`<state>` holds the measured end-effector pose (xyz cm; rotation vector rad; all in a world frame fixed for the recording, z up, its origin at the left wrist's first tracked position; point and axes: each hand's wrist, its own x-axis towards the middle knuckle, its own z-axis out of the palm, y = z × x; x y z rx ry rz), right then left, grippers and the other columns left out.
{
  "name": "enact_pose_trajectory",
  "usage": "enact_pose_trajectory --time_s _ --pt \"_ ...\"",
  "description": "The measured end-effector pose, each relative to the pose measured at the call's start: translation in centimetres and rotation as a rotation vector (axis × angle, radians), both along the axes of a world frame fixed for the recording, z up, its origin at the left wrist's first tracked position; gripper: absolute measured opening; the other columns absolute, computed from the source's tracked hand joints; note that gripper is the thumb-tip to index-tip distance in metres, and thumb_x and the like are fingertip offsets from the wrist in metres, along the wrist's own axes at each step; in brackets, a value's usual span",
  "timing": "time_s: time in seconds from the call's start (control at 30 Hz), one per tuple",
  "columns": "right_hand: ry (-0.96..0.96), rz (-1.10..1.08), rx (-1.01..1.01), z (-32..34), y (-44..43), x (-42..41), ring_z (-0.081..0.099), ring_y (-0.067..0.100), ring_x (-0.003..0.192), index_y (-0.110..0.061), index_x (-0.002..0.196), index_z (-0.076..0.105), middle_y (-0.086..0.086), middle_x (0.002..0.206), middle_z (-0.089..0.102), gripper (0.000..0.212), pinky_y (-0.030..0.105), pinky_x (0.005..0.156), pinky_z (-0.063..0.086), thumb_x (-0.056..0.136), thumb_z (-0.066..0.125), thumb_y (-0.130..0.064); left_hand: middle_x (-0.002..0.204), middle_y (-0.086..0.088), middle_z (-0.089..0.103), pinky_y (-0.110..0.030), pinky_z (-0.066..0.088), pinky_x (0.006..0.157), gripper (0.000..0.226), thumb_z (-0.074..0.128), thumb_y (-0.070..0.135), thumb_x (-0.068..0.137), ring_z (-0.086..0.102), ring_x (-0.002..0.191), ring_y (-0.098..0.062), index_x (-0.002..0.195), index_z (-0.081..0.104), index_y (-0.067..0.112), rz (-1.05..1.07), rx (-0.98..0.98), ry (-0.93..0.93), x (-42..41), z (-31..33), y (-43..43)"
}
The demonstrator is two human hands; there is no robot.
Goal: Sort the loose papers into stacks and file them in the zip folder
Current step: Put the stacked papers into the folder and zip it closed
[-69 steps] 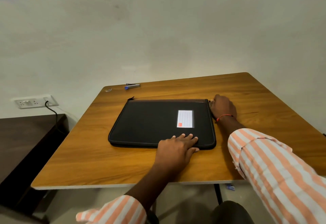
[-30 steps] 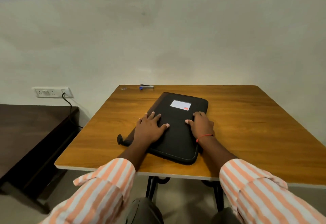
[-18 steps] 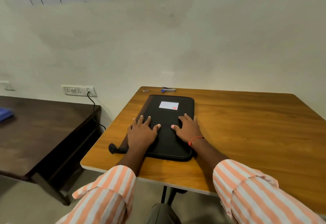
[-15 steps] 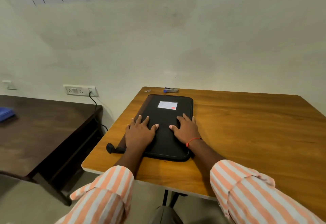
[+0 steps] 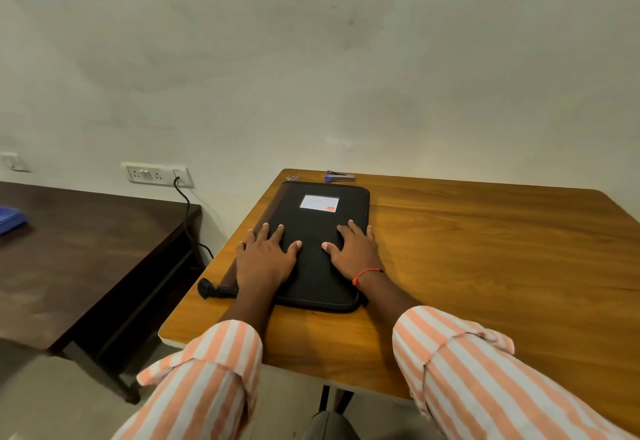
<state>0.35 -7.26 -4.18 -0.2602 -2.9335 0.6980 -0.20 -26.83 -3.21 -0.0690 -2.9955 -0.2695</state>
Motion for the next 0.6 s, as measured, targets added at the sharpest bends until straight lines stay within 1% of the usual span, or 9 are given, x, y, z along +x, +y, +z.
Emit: enact_pose_trajectory --time_s 0.07,0.13,0.2,0.23,0.3,0.37,0.43,0.5,0.6 --pt "0.004 0.010 -0.007 0.2 -0.1 0.1 0.016 0.028 0.153 -0.025 0.152 0.039 0.004 0.164 0.027 0.067 0.048 0.126 0.009 0.096 0.048 -0.061 0.169 -0.003 0.016 -0.050 0.014 0.125 0.073 0.022 0.071 0.099 0.009 0.156 -0.029 0.160 0.022 0.032 -0.028 -0.017 0.024 0.0 0.1 0.2" --pt "0.009 0.001 -0.031 0.5 0.0 0.4 0.018 0.029 0.152 -0.026 0.150 0.042 0.002 0.163 0.029 0.067 0.048 0.125 0.015 0.094 0.052 -0.061 0.170 -0.003 0.008 -0.047 0.008 0.127 0.064 0.025 0.059 0.104 0.002 0.157 -0.026 0.161 0.018 0.030 -0.139 -0.102 0.026 -0.3 0.5 0.7" --pt "0.001 -0.018 -0.055 0.9 0.2 0.4 0.026 0.031 0.147 -0.028 0.145 0.048 0.001 0.158 0.035 0.063 0.047 0.120 0.027 0.091 0.057 -0.060 0.170 -0.003 0.012 -0.044 0.013 0.127 0.062 0.035 0.045 0.105 0.008 0.157 -0.025 0.161 0.018 0.027 -0.265 -0.203 -0.059 -1.3 1.6 1.9" --pt "0.003 -0.033 -0.051 1.2 0.4 0.3 0.032 0.031 0.141 -0.030 0.139 0.052 0.001 0.152 0.040 0.058 0.045 0.115 0.034 0.090 0.059 -0.059 0.168 -0.005 0.022 -0.043 0.020 0.125 0.063 0.044 0.041 0.102 0.019 0.154 -0.025 0.160 0.027 0.025 -0.286 -0.212 -0.104 -1.7 2.4 2.8" --pt "0.025 -0.066 0.011 2.2 0.9 -0.7 0.040 0.029 0.129 -0.031 0.123 0.060 0.004 0.137 0.046 0.044 0.044 0.104 0.040 0.089 0.062 -0.058 0.152 -0.004 0.049 -0.041 0.040 0.114 0.055 0.059 0.038 0.090 0.049 0.136 -0.023 0.143 0.055 0.023 -0.261 -0.145 -0.110 -3.1 3.9 4.7" --pt "0.054 -0.082 0.064 2.8 1.3 -2.5 0.045 0.028 0.122 -0.026 0.113 0.061 0.008 0.128 0.048 0.039 0.044 0.100 0.041 0.089 0.063 -0.056 0.134 -0.003 0.062 -0.039 0.054 0.099 0.044 0.063 0.033 0.088 0.062 0.115 -0.020 0.130 0.064 0.024 -0.210 0.055 -0.089 -4.7 4.8 6.4" --pt "0.081 -0.061 0.050 3.0 2.0 -5.3 0.051 0.028 0.117 -0.019 0.117 0.059 0.010 0.125 0.048 0.045 0.042 0.100 0.044 0.089 0.065 -0.053 0.136 -0.004 0.061 -0.042 0.054 0.099 0.047 0.062 0.033 0.093 0.062 0.119 -0.023 0.138 0.059 0.023 -0.186 0.183 -0.070 -6.7 4.5 8.1" --pt "0.102 -0.044 0.021 3.3 3.1 -8.1 0.055 0.029 0.112 -0.015 0.121 0.056 0.011 0.126 0.049 0.047 0.041 0.098 0.048 0.090 0.065 -0.050 0.140 -0.005 0.058 -0.044 0.050 0.104 0.048 0.057 0.038 0.096 0.057 0.126 -0.025 0.141 0.055 0.020 -0.185 0.195 -0.029 -9.1 3.8 9.2" --pt "0.086 -0.023 0.035 2.7 4.9 -12.2 0.054 0.030 0.119 -0.014 0.132 0.053 0.011 0.134 0.049 0.047 0.041 0.102 0.047 0.095 0.062 -0.042 0.136 -0.002 0.060 -0.041 0.051 0.100 0.039 0.052 0.036 0.100 0.059 0.120 -0.022 0.135 0.057 0.019 -0.206 0.173 0.032 -13.4 2.8 10.2"
